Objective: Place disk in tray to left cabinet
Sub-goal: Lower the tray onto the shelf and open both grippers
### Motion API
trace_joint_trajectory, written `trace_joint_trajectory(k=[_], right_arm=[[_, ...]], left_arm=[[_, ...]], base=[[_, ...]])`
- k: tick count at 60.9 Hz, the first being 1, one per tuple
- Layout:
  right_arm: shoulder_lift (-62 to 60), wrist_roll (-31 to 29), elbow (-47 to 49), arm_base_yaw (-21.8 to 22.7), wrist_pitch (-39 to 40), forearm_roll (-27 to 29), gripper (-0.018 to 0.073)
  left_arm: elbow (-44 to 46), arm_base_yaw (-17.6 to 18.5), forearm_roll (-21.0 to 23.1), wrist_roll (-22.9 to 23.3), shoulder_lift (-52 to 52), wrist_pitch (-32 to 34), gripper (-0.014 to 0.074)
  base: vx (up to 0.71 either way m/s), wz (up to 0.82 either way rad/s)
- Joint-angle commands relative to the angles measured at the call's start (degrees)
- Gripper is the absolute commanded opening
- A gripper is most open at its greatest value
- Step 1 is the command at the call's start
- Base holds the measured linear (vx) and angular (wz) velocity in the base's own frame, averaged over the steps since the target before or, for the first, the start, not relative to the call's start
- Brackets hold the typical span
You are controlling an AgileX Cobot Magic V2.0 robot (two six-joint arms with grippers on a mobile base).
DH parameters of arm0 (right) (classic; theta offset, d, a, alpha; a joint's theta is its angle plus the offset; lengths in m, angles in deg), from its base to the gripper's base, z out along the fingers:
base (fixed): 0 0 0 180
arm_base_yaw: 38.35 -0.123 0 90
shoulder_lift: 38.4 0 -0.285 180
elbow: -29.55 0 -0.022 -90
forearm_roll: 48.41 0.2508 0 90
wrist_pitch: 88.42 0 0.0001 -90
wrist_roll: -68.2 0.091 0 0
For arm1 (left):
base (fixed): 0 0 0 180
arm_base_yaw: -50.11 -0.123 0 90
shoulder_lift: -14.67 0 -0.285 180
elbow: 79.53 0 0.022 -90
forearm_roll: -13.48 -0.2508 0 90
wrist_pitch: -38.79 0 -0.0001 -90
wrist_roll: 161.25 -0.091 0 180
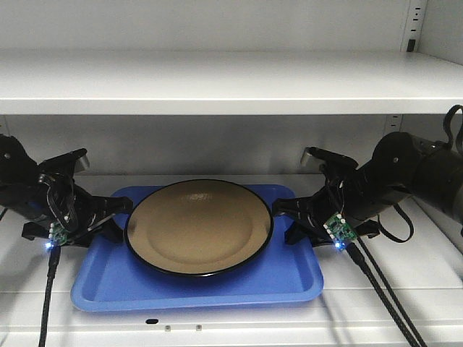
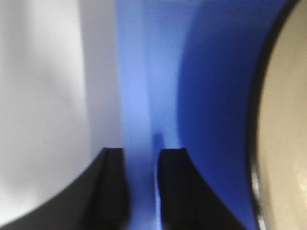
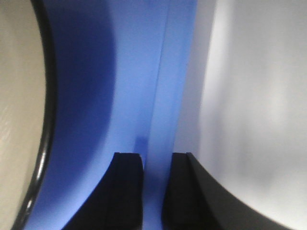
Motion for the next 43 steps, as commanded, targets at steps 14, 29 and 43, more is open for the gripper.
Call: trace_joint_trajectory(k=[14, 29, 43], right_arm=[[-3.43, -1.49, 2.39, -1.67, 4.91, 6.5, 0.0427], [-3.43, -1.49, 2.39, -1.67, 6.91, 0.1, 0.0541], [-3.43, -0.56, 2.39, -1.67, 6.97, -8.06, 0.054]], left_arm=[[2.04, 1.93, 8.34, -0.67, -3.43, 4.95, 0.0424], [2.04, 1.93, 6.25, -0.67, -3.43, 7.5, 0.0424], [2.04, 1.93, 0.84, -0.67, -3.43, 7.93, 0.0424]], base=[[0.0, 0.0], [0.0, 0.0], [0.0, 0.0]])
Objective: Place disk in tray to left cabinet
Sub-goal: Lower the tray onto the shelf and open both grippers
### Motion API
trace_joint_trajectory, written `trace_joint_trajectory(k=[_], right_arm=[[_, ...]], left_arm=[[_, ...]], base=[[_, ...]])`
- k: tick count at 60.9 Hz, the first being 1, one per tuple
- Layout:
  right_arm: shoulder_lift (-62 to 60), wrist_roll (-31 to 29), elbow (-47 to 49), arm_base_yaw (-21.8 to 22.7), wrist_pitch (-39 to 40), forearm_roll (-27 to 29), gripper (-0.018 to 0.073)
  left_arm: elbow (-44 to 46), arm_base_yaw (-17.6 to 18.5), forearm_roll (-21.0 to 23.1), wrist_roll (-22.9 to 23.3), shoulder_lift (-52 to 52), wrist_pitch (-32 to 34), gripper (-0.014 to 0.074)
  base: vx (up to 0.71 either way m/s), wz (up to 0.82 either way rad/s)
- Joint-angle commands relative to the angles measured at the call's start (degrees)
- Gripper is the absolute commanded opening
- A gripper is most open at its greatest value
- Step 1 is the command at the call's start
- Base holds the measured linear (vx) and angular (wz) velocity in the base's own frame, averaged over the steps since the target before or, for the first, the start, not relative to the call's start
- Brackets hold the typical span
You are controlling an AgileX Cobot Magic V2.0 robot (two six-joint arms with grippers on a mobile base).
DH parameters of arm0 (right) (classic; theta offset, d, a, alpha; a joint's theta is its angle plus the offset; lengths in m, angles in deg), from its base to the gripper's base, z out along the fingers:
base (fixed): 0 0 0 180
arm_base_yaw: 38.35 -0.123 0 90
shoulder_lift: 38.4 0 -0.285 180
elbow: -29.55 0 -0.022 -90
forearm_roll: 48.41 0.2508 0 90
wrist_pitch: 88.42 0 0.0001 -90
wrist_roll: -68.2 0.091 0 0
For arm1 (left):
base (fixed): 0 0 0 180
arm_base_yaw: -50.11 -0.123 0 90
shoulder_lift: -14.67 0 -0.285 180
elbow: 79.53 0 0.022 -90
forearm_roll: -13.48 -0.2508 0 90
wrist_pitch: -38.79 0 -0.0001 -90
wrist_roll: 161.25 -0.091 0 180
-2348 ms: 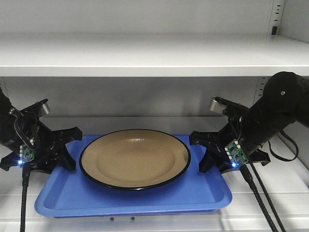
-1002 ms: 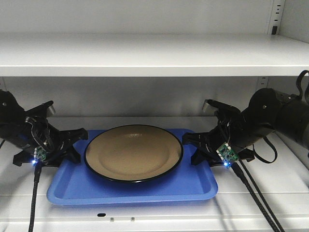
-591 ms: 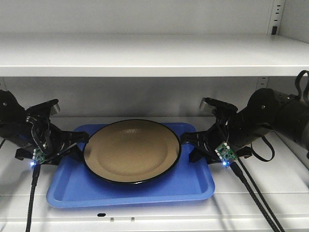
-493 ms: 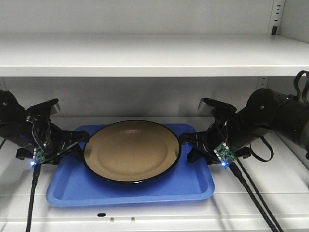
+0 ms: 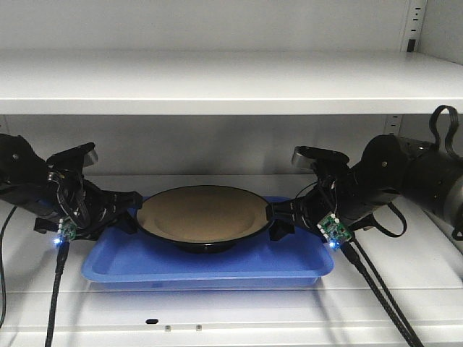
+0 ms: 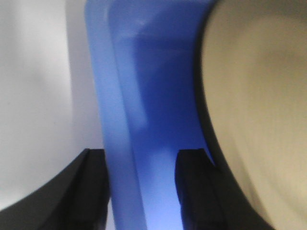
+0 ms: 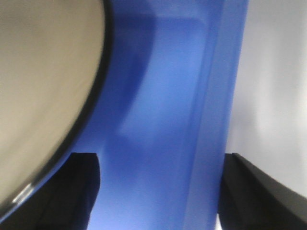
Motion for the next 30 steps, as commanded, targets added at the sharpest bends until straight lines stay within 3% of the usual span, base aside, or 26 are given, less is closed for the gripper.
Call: trace_joint_trajectory(k=[1, 13, 30], right_arm=[[-3.43, 0.51, 2.33, -0.1, 4.29, -2.84, 0.054], [-3.43, 2.54, 2.33, -0.1, 2.75, -10.61, 0.054], [-3.43, 3.86, 2.33, -0.1, 2.44, -11.09, 0.054]], left_arm=[[2.04, 0.6, 0.64, -0.18, -3.43, 4.02, 0.0424], [2.04, 0.6, -4.39, -0.18, -3.49, 3.52, 0.0424], [2.04, 0.6, -6.19, -0.18, -3.59, 3.27, 0.0423]], base=[[0.0, 0.0], [0.0, 0.0], [0.0, 0.0]])
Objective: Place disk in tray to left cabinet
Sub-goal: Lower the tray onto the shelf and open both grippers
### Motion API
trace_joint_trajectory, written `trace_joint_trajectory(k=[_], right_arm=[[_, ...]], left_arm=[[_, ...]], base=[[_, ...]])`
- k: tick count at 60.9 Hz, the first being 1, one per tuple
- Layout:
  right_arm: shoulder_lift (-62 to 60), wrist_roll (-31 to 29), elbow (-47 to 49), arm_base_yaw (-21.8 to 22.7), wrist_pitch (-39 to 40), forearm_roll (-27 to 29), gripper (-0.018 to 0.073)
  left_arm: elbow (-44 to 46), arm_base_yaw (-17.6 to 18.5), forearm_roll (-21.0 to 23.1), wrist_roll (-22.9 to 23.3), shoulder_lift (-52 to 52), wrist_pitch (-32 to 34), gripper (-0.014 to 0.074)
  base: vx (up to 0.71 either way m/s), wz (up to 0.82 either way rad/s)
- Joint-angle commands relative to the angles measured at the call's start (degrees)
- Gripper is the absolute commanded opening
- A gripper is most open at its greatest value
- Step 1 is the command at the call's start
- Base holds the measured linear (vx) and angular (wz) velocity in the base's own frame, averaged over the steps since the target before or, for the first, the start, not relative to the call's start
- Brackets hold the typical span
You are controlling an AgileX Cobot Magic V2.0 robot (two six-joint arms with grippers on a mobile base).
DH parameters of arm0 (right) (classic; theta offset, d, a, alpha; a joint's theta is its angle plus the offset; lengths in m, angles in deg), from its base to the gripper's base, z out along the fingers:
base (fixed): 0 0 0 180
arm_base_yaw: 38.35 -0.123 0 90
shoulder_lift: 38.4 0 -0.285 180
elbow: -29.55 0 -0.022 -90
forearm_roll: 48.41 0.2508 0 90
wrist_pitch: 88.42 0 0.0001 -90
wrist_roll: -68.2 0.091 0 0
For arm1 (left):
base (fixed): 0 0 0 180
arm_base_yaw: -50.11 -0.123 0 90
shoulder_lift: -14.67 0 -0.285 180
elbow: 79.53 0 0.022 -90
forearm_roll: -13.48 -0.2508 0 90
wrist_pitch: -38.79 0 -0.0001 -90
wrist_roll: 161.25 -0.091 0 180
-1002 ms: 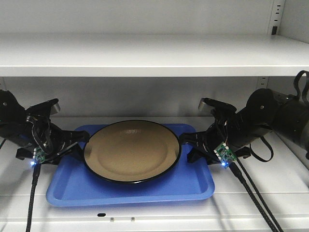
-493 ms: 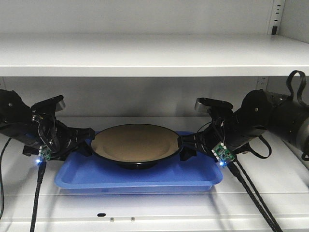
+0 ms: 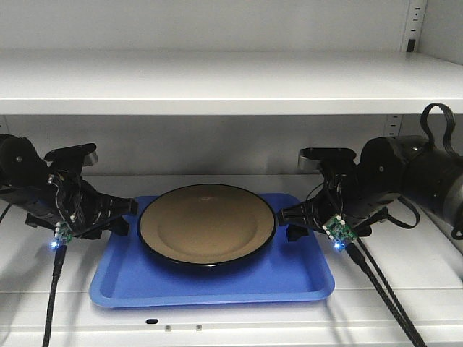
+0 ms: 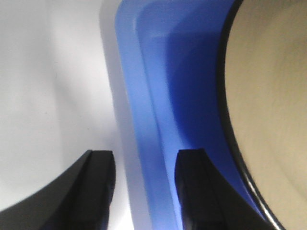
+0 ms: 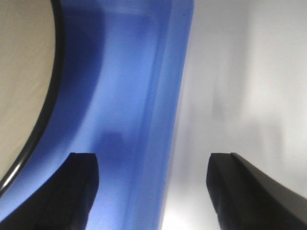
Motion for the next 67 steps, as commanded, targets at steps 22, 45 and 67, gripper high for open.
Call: trace_joint_trajectory(k=[22, 45, 67], right_arm=[[-3.43, 0.11, 2.01, -0.03, 2.72, -0.51, 0.054], [-3.43, 0.11, 2.01, -0.03, 2.72, -0.51, 0.054], [-3.43, 0.06, 2.01, -0.03, 2.71, -0.51, 0.054]], left_arm=[[2.04, 0.31, 0.83, -0.02, -3.47, 2.83, 0.0423], [1.91, 0.24, 0.16, -0.02, -4.1, 2.83, 0.0422], [-8.57, 0.2, 0.47, -0.02, -13.78, 6.35, 0.0422]], base=[[0.0, 0.0], [0.0, 0.0], [0.0, 0.0]])
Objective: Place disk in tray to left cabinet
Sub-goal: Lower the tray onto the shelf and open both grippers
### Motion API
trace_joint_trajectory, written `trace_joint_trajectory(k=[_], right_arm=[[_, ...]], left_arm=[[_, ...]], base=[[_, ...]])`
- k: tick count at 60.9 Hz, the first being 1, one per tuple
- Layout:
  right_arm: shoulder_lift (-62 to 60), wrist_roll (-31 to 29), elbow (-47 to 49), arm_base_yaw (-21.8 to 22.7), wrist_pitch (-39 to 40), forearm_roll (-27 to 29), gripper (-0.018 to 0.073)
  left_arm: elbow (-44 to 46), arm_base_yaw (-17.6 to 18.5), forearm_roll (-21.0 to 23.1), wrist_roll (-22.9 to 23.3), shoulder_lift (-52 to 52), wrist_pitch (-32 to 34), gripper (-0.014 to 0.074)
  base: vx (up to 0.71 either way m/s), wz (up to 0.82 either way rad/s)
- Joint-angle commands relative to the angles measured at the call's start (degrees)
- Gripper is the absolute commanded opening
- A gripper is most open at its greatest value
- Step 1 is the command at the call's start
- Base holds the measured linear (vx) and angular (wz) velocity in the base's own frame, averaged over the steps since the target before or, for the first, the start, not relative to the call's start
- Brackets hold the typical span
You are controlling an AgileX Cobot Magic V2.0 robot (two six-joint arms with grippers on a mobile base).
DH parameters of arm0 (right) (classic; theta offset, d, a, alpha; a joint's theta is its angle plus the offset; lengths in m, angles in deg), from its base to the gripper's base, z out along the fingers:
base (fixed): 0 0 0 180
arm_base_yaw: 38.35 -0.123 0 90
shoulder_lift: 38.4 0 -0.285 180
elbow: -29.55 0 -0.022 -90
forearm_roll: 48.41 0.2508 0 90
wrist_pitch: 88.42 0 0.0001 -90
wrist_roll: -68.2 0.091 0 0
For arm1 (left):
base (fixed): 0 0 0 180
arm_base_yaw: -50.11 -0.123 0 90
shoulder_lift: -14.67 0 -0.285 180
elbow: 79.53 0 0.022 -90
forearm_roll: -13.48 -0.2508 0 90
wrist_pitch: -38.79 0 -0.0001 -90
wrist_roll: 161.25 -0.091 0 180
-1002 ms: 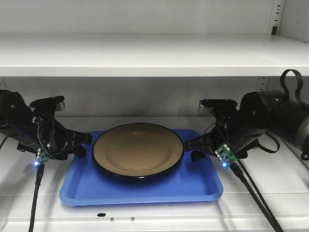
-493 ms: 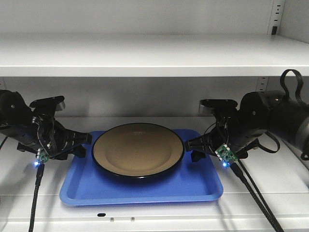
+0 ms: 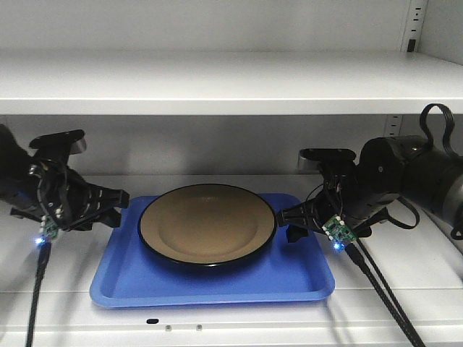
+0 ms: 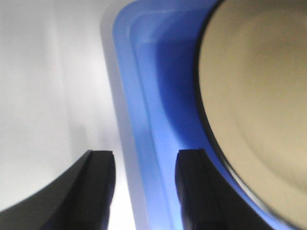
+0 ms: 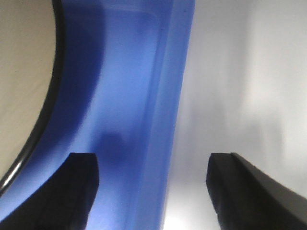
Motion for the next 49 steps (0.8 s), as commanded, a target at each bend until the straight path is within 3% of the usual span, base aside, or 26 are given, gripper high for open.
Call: trace_joint_trajectory(k=[1, 20, 25, 38, 49], right_arm=[[-3.43, -0.18, 2.01, -0.03, 2.89, -0.33, 0.054], [-3.43, -0.18, 2.01, -0.03, 2.89, -0.33, 0.054], [-3.43, -0.18, 2.01, -0.03, 2.45, -0.33, 0.054], [-3.43, -0.18, 2.01, -0.03, 1.56, -0.33, 0.054], [-3.43, -0.18, 2.01, -0.03, 1.56, -0.33, 0.054]], left_arm=[[-4.86, 0.2, 1.11, -0.02, -6.93, 6.53, 0.0422], [-36.59, -0.66, 1.1, -0.62, -29.79, 34.14, 0.037], [-43.71, -1.56, 1.18, -0.62, -35.37, 38.67, 0.0337], [-60.21, -4.73, 0.65, -0.67, -50.82, 44.5, 0.0204], [-69.13, -9.56, -4.94, -0.67, -62.83, 44.38, 0.0067]], base=[[0.0, 0.0], [0.0, 0.0], [0.0, 0.0], [0.0, 0.0], [0.0, 0.0]])
